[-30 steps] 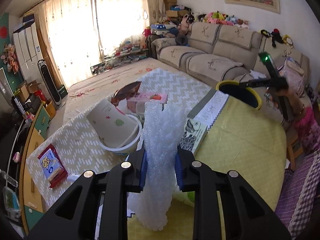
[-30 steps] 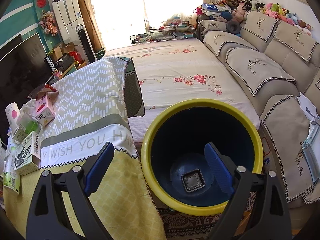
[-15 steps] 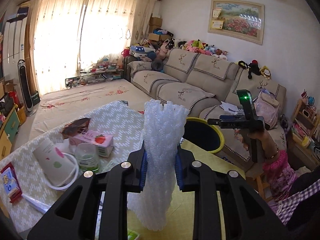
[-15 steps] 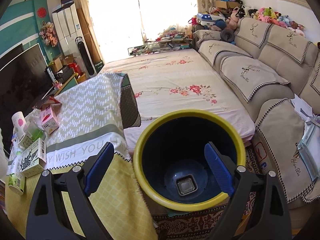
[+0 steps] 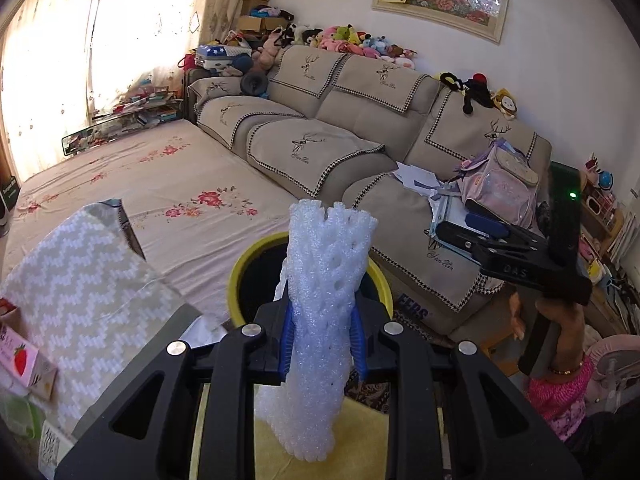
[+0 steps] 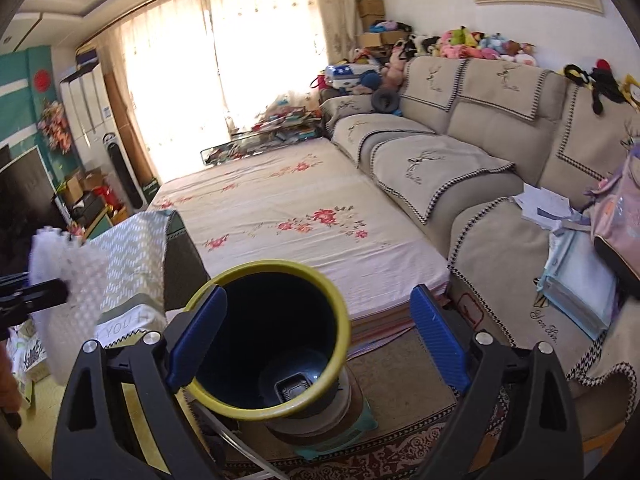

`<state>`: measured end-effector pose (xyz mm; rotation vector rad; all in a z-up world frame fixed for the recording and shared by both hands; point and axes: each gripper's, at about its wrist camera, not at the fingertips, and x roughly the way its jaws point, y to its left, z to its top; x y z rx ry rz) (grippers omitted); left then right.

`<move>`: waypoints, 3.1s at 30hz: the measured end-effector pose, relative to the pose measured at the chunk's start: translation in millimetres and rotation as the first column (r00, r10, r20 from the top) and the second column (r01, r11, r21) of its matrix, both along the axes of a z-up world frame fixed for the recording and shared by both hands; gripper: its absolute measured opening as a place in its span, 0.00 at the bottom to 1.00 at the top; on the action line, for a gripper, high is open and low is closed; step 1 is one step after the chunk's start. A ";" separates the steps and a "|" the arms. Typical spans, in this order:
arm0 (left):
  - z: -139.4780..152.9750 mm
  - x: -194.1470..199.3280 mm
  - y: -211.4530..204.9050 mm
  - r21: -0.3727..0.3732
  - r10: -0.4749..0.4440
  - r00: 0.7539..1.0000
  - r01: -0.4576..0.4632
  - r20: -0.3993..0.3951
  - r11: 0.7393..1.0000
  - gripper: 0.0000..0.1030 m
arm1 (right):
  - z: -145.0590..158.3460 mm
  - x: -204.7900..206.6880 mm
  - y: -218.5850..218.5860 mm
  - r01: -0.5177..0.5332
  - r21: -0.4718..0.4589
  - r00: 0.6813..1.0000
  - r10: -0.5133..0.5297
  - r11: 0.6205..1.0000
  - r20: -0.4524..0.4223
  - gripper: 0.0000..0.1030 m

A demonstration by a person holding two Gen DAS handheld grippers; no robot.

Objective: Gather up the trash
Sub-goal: 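Carry the foam net to the bin and open the left gripper, then reach the right gripper to the coconut water bottle and grasp it, then lift the bottle over the bin and open the right gripper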

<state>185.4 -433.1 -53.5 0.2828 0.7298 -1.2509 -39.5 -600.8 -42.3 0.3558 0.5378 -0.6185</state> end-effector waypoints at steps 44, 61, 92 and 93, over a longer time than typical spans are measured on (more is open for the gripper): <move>19.4 87.1 392.8 -0.346 0.903 0.412 -0.834 0.125 0.429 0.87 | 21.5 200.7 248.9 -0.694 -0.090 0.713 0.699 0.714 0.056 0.90; -13.5 96.5 440.9 -0.303 0.958 0.272 -0.909 0.093 0.287 0.88 | -25.8 173.8 420.6 -0.869 -0.025 0.494 0.866 0.494 -0.078 0.90; -15.0 94.1 432.8 -0.289 0.938 0.337 -0.893 0.078 0.345 0.88 | -15.5 175.8 407.9 -0.848 0.082 0.517 0.851 0.524 -0.091 0.47; -15.3 94.4 432.4 -0.287 0.937 0.339 -0.893 0.078 0.347 0.88 | -8.4 172.2 399.8 -0.843 0.075 0.527 0.846 0.532 -0.075 0.47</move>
